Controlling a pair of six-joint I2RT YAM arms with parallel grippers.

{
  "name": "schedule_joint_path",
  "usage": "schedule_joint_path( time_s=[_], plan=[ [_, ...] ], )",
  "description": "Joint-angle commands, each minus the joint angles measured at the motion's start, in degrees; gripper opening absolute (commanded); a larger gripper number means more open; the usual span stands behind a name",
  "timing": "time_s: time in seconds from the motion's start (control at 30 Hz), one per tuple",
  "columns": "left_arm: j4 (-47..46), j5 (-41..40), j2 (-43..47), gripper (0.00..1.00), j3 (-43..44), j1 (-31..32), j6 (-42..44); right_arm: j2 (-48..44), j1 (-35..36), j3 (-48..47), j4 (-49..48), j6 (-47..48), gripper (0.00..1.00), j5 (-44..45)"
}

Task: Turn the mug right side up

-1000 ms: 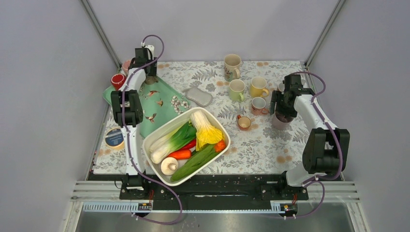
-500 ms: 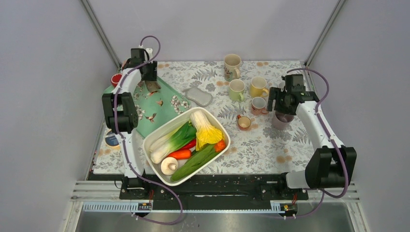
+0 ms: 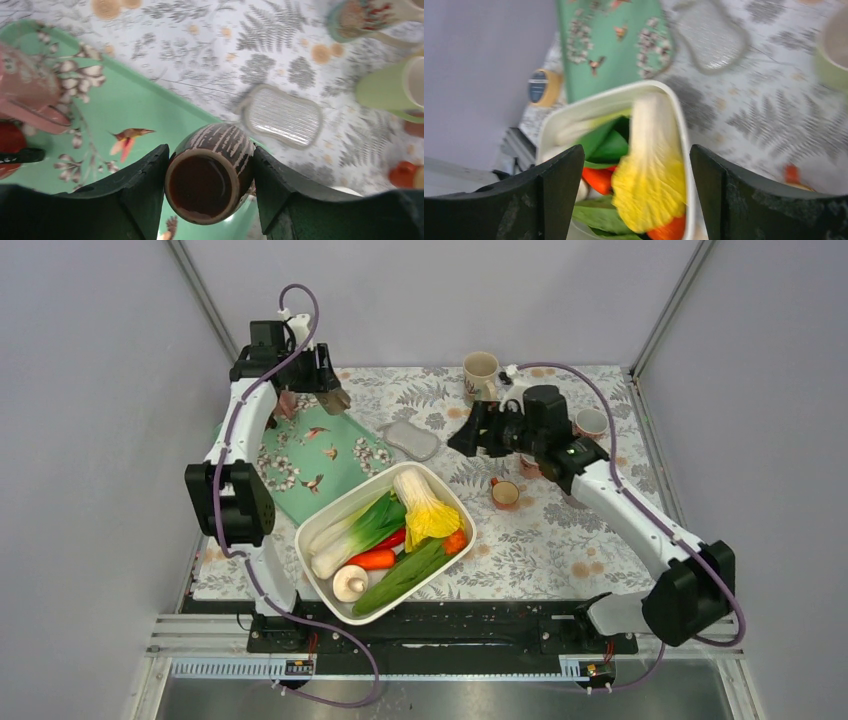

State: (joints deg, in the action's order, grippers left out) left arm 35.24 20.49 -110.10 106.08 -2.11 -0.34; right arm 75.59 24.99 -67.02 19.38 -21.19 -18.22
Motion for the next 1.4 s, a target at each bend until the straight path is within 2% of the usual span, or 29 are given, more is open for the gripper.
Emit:
schedule_joint_path(
  time_s=[0.0, 0.13, 0.23, 0.37, 0.6, 0.67, 0.8, 0.97, 1.03, 1.23, 1.27, 1.37],
  plan=[
    [-0.6, 8.9, 9.4, 0.0, -0.3, 4.3, -2.5, 6.6, 4.9, -3.4, -23.2, -14.3, 0.87, -7.4],
    [-0.6, 13.6, 14.0, 0.0, -0.2, 6.4, -5.7, 12.7, 5.6, -4.3, -40.8, -29.1, 0.89, -11.6],
    [0.4, 15.5, 16.0, 0.0, 0.6, 8.6, -6.8, 16.4, 5.7, -4.3, -51.9, -40.0, 0.89, -11.6],
    [2.2, 17.1, 17.0, 0.0, 2.3, 11.7, -7.7, 20.7, 6.4, -5.1, -61.5, -48.9, 0.88, -10.8],
    [3.4, 21.8, 17.1, 0.0, 4.2, 14.3, -11.4, 25.8, 7.0, -8.0, -71.2, -58.3, 0.83, -12.3],
    [3.5, 22.6, 17.2, 0.0, 4.4, 14.9, -12.0, 27.3, 7.1, -8.7, -74.7, -60.8, 0.77, -12.7],
    [2.9, 24.4, 17.2, 0.0, 4.7, 15.4, -14.0, 29.9, 7.5, -10.0, -84.2, -65.5, 0.53, -13.5],
    [1.7, 24.5, 16.5, 0.0, 5.3, 15.4, -15.5, 28.6, 8.7, -9.2, -87.8, -63.6, 0.47, -13.5],
    [1.3, 24.9, 16.2, 0.0, 5.4, 15.3, -16.1, 27.4, 8.9, -8.6, -88.0, -62.1, 0.41, -13.6],
    [0.6, 26.5, 16.2, 0.0, 4.8, 15.4, -17.0, 25.7, 9.1, -7.1, -88.6, -62.0, 0.04, -12.2],
    [0.4, 26.5, 16.4, 0.0, 4.5, 15.3, -16.9, 25.6, 9.1, -6.7, -89.1, -62.3, 0.0, -11.7],
    [0.1, 26.0, 16.8, 0.0, 4.3, 15.1, -16.5, 25.0, 9.0, -5.6, -89.4, -62.1, 0.0, -11.0]
  ],
)
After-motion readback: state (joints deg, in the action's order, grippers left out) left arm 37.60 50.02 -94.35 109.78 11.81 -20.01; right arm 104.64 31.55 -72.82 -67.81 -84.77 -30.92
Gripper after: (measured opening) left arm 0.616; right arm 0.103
